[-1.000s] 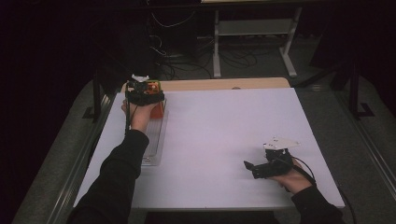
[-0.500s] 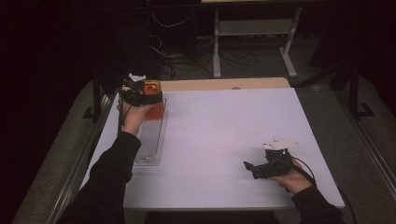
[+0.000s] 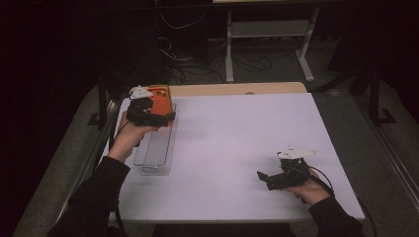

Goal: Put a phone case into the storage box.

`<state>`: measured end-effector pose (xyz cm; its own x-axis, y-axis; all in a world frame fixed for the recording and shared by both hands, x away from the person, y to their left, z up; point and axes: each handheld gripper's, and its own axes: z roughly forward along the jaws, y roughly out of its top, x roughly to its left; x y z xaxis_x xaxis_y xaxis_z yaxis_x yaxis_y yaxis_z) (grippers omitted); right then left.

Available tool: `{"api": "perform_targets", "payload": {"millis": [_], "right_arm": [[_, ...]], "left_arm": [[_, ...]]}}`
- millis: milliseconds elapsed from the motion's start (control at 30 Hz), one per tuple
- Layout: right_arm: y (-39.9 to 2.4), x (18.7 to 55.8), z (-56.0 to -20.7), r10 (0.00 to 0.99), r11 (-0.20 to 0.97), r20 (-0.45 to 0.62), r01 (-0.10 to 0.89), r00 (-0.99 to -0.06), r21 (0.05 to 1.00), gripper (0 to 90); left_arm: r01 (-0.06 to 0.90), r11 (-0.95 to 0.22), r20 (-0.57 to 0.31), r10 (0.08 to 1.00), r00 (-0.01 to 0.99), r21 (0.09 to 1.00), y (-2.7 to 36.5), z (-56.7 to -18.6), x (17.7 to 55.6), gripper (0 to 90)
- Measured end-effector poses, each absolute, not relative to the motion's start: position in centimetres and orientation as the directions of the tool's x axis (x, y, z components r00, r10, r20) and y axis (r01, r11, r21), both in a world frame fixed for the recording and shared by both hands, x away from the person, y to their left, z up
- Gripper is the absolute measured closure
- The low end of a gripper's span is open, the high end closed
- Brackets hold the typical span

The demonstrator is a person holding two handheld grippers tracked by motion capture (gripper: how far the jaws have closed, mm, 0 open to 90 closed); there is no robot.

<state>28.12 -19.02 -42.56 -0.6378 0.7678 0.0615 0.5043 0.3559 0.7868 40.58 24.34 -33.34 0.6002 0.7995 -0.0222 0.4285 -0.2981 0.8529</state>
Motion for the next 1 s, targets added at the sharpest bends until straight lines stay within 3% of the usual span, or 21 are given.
{"api": "perform_targets", "payload": {"millis": [533,1000], "right_arm": [[-18.8,27.8,-42.5,0.749,0.361,0.075,0.5,-0.659,0.787,0.0],[-18.9,27.9,-42.3,0.742,0.362,0.061,0.475,-0.668,0.802,0.0]], "left_arm": [[0.342,-0.386,-0.014,0.645,0.764,0.857,24.5,-35.2,34.1,0.0],[0.341,-0.409,-0.024,0.61,0.792,0.846,24.9,-38.3,31.2,0.0]]}}
